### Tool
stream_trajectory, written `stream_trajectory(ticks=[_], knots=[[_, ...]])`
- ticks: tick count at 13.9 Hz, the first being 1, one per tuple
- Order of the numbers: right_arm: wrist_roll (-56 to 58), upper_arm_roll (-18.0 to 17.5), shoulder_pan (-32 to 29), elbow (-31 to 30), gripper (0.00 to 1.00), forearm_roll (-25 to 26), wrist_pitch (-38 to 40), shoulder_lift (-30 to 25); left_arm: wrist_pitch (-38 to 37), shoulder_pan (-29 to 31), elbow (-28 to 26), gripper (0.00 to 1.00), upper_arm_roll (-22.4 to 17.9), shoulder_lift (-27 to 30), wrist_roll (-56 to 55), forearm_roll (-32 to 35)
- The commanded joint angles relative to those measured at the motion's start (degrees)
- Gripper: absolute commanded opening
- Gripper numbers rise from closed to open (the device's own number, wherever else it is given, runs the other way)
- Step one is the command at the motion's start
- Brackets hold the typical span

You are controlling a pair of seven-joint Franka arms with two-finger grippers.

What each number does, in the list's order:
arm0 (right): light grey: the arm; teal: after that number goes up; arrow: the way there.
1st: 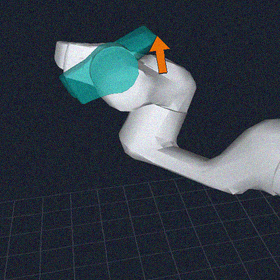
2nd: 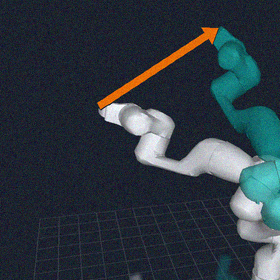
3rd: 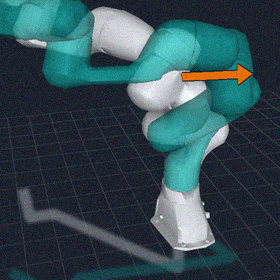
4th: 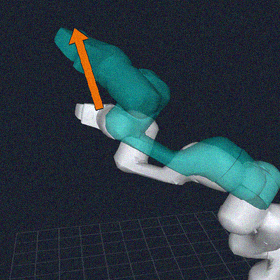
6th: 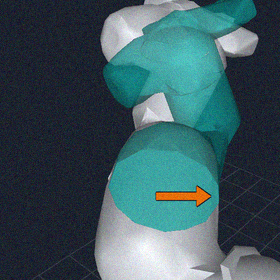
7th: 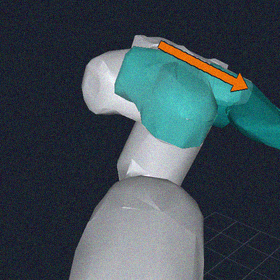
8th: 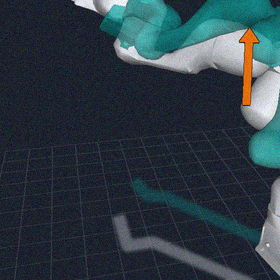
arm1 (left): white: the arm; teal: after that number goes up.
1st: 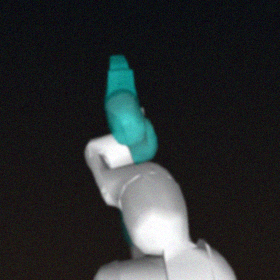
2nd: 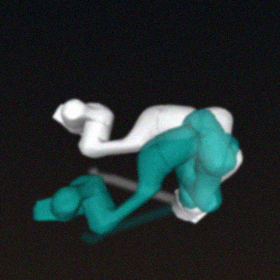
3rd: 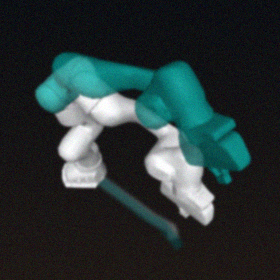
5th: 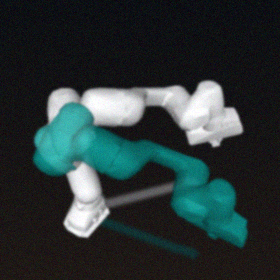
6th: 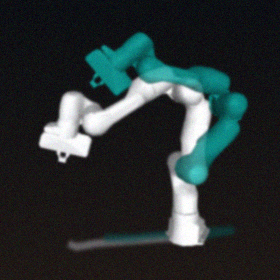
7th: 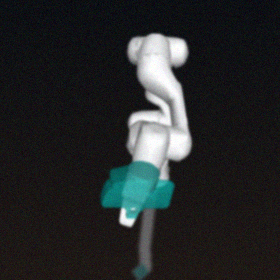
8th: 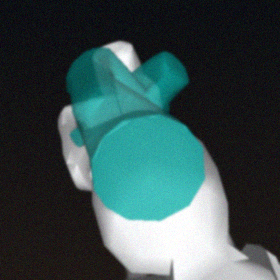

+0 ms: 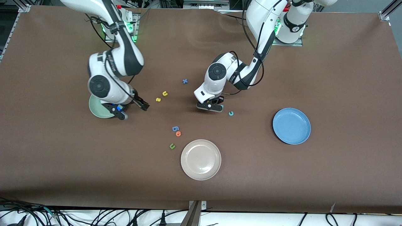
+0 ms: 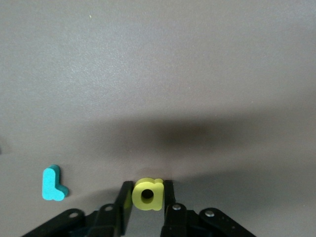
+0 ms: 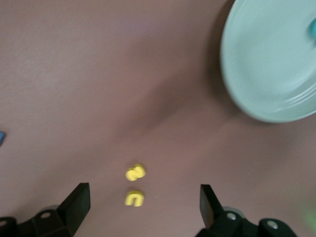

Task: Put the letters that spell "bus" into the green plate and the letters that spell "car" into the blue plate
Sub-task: 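Reach the yellow 2 with the right gripper while the left gripper grasps yellow a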

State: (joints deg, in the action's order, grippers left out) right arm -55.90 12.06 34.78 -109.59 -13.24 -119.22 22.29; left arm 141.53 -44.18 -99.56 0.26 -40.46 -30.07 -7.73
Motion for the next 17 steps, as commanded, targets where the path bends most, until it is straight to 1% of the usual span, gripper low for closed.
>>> stream_trajectory(ticks=[1, 4, 6, 8, 10, 13, 14, 15, 17], knots=[[-4.3, -1.8, 0.6, -2.0, 0.98, -1.1, -6.1, 2.2, 0.0, -0.7, 1.9, 0.21, -0.3, -1.7, -1.4, 1.5], [-4.3, -1.9, 2.1, -8.8, 0.98, -1.1, -15.7, 2.6, 0.0, -0.6, 1.9, 0.16, -0.3, -1.7, -1.3, 1.6], [-5.1, -2.6, 2.1, -9.3, 0.98, -1.5, -16.6, 3.6, -0.8, 0.2, 2.0, 0.15, -0.6, -1.0, -0.3, 2.1], [-7.0, -3.8, 2.1, -9.3, 0.98, -1.6, -18.3, 4.9, -4.6, 2.0, 2.1, 0.15, -2.3, 1.1, 1.8, 5.6], [-8.9, -4.8, 2.1, -9.5, 0.96, -1.9, -20.5, 6.1, -7.7, 5.6, 2.2, 0.16, -2.3, 3.3, 6.8, 6.9], [-9.1, -5.5, 2.1, -11.3, 0.94, -1.9, -23.9, 6.6, -14.7, 9.6, 6.2, 0.15, -2.3, 4.5, 11.4, 6.9], [-9.1, -5.6, 2.1, -11.7, 0.9, -1.9, -24.6, 6.6, -16.4, 10.9, 7.0, 0.15, -2.3, 4.6, 13.8, 6.9], [-9.1, -5.6, 2.1, -11.7, 0.83, -1.9, -24.7, 6.6, -16.7, 12.3, 6.9, 0.15, -2.4, 5.1, 17.5, 6.9], [-9.0, -5.6, 2.1, -11.7, 0.72, -1.9, -24.6, 6.6, -17.1, 17.1, 6.2, 0.16, -2.4, 5.4, 24.8, 7.0]])
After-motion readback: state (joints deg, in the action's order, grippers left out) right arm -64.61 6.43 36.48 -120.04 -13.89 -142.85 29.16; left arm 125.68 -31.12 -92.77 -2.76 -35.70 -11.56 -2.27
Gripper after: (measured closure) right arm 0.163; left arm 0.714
